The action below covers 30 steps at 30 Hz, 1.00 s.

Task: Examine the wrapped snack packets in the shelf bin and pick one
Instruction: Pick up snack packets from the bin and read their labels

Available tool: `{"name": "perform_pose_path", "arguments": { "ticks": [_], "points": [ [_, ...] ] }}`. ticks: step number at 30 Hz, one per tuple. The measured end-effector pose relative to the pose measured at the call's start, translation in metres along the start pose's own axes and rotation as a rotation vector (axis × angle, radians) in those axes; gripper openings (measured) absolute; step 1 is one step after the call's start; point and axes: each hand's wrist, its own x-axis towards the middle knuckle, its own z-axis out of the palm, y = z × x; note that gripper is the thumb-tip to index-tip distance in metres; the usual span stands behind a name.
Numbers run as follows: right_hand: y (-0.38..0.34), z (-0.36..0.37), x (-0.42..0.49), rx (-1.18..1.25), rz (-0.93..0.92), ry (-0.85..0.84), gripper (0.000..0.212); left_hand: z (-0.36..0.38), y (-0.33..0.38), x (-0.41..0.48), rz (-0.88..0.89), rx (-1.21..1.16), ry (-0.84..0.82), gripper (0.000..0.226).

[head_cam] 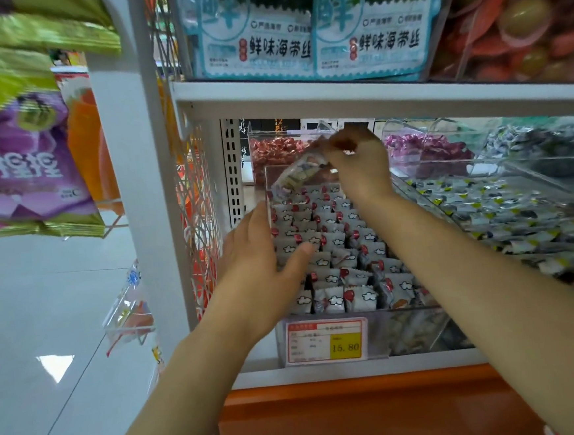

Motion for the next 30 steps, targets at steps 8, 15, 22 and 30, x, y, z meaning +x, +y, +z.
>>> {"name": "perform_pose_path", "arguments": {
  "ticks": [8, 15, 22, 30],
  "points": [
    [-0.01, -0.071, -0.094, 0.517, 0.336, -0.017, 0.01, -0.001, 0.015, -0.019, -0.018, 0.017, 0.189, 0.051],
    [-0.006, -0.084, -0.121, 0.728, 0.447, -0.084, 0.011, -0.003, 0.022, -0.026, -0.036, -0.259, 0.181, 0.028],
    [-0.002, -0.086, -0.121, 0.836, 0.517, -0.127, 0.01, -0.012, 0.026, -0.029, -0.12, -0.523, 0.094, 0.034],
    [0.001, -0.085, -0.122, 0.86, 0.487, -0.198, 0.017, -0.013, 0.028, -0.028, -0.238, -0.67, 0.173, 0.034]
  ]
}}
